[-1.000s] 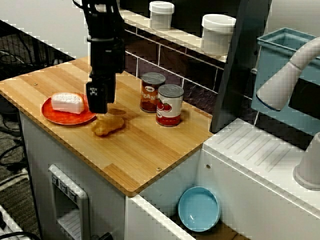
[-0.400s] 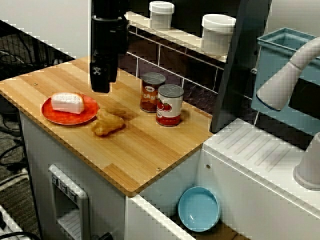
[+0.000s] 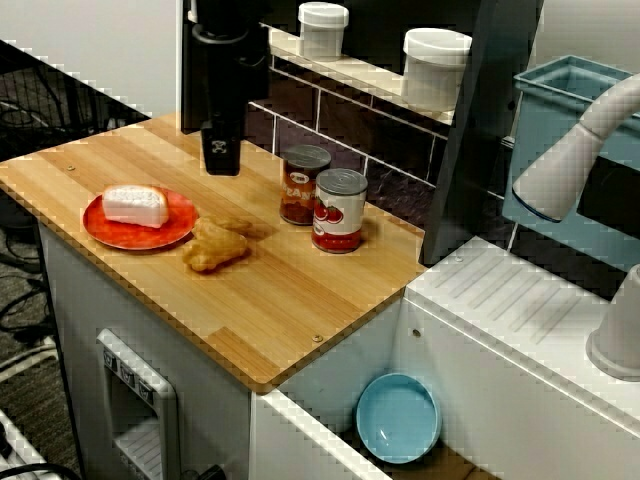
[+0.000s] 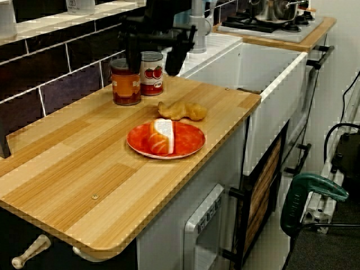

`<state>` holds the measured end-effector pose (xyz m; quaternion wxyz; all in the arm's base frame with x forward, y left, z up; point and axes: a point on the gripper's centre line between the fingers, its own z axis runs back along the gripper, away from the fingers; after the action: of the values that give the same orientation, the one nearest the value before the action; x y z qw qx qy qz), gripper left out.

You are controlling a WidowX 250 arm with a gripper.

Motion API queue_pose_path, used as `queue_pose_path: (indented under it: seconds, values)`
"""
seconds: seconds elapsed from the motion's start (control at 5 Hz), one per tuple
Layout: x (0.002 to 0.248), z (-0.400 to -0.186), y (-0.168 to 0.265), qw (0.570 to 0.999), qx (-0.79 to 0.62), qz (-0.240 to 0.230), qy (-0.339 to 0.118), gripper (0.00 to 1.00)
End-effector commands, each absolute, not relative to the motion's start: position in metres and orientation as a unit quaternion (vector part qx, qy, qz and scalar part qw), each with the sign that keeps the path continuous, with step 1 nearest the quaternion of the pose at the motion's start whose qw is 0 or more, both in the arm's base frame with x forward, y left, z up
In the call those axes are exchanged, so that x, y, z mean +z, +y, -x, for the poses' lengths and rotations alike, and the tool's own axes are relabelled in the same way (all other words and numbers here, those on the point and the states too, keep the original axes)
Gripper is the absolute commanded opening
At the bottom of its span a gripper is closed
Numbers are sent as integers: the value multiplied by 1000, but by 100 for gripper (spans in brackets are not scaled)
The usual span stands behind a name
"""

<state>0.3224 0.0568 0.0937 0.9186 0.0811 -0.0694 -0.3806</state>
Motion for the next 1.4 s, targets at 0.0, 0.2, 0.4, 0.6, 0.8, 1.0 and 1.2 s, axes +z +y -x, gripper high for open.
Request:
queue_pose_path:
  seconds: [0.0,0.2,0.4,0.6,0.8,1.0,1.2]
  values:
    - [113,-341,82,876,-455,-102,-123,100]
    - [111,-344,91,832,-535,-89,-113,100]
    - [104,-356,104,802,-586,-62,-93,100]
    - [91,-368,114,793,-600,-41,-101,100]
    - [78,-381,116,788,-608,-33,-98,100]
    - [73,-394,108,780,-615,2,-113,100]
    - [72,-402,93,773,-622,32,-119,100]
